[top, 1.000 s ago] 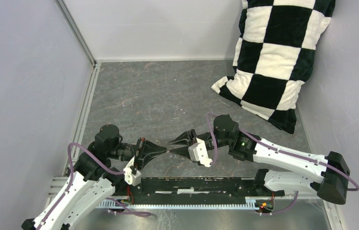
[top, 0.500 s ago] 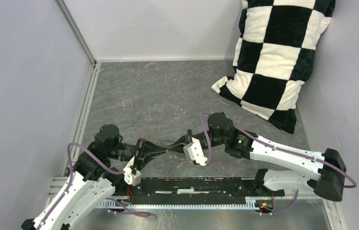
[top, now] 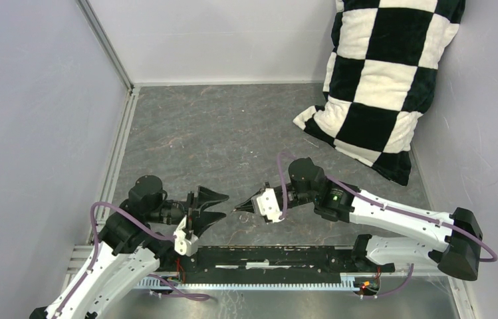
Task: Put the keys on the keyring
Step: Adjust the keyring.
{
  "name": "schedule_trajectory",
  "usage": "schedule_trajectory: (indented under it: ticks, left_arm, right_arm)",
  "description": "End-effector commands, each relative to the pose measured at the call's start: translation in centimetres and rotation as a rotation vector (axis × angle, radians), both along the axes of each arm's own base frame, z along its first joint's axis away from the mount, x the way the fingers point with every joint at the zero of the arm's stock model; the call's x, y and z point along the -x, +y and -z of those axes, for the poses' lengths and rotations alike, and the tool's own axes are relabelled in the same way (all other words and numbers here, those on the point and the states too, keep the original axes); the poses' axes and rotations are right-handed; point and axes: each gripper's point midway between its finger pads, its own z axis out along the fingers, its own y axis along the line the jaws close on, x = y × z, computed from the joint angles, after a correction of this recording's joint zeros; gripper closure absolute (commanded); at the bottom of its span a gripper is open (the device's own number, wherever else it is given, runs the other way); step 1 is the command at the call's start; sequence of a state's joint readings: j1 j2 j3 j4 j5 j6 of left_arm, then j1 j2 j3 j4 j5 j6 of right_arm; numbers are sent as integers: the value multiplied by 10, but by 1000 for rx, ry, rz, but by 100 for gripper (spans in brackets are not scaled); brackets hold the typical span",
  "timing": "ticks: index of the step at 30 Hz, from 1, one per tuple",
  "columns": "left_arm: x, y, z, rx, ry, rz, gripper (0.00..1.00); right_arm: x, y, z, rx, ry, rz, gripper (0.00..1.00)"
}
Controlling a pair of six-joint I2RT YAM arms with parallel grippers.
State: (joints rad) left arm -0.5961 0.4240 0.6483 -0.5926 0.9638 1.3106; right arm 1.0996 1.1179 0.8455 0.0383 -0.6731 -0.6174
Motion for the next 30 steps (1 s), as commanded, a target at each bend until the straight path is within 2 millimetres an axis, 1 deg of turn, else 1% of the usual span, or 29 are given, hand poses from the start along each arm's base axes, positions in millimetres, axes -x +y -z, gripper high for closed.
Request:
schedule_trajectory:
  ticks: [1, 3, 7, 10, 15, 18, 22, 30]
  left_arm:
    - [-7, 3, -22, 54, 43, -85, 40]
    - [-7, 4, -22, 56, 50, -89, 49]
    - [-6, 5, -21, 57, 89, -101, 61]
    - [-6, 3, -16, 50, 166, -109, 67]
    - [-15, -2, -5, 13, 332, -159, 68]
    - [-29, -3, 3, -18, 409, -227, 68]
    - [-43, -5, 4, -20, 477, -300, 67]
    - [-39, -10, 0, 8, 548, -283, 65]
  right_arm:
    - [-10, 0, -14, -15, 55, 96, 100]
    - [-16, 1, -13, 14, 79, 135, 100]
    - [-33, 3, -7, 74, 144, 250, 100]
    - [-41, 5, -7, 102, 173, 297, 100]
    - [-46, 10, -5, 118, 192, 331, 99]
    - [-45, 11, -3, 130, 190, 334, 100]
    - [-46, 12, -2, 132, 187, 339, 100]
    - [-44, 18, -6, 128, 201, 335, 100]
